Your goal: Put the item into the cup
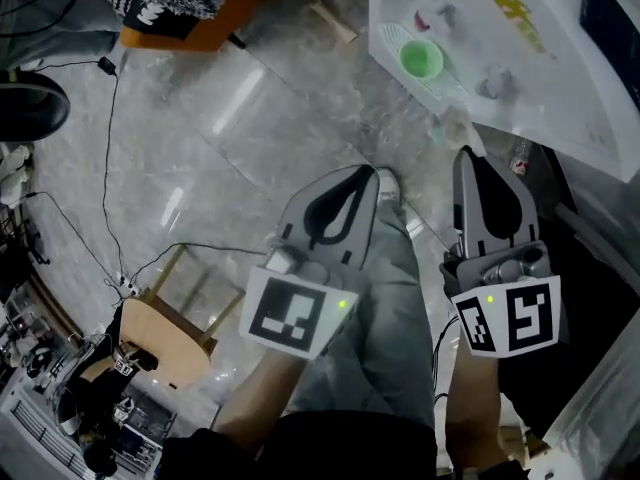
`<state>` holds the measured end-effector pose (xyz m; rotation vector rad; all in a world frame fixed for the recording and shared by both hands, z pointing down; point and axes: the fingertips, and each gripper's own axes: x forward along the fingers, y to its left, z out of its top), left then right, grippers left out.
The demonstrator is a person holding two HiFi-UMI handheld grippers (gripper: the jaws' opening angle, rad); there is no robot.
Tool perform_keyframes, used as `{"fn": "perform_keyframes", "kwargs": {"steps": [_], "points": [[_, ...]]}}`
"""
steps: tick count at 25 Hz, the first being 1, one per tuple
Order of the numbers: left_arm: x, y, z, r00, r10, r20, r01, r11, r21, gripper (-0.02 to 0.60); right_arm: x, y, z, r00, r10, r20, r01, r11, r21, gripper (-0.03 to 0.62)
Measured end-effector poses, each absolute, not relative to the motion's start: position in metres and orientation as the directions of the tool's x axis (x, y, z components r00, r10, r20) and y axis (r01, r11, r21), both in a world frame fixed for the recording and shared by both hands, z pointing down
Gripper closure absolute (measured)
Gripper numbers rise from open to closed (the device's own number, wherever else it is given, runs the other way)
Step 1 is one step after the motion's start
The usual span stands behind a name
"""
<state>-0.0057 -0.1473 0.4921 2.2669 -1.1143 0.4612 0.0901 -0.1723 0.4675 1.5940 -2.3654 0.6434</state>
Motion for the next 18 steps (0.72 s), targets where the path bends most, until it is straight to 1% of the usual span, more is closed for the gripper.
{"fn": "perform_keyframes", "kwargs": {"steps": [9,18], "points": [[0.001,-0.159,0.547,0.604,-0.559,0.568,-0.792,-0.5,0.35,0.568,0.097,-0.212,0.538,-0.342,-0.826,0.448,-0.937,0.265,-0.228,0.585],[0.0,-0.15,0.567,0.606,-0.514,0.607,-0.786,-0.503,0.358,0.568,0.093,-0.241,0.589,-0.295,-0.827,0.478,-0.954,0.23,-0.191,0.585]]}}
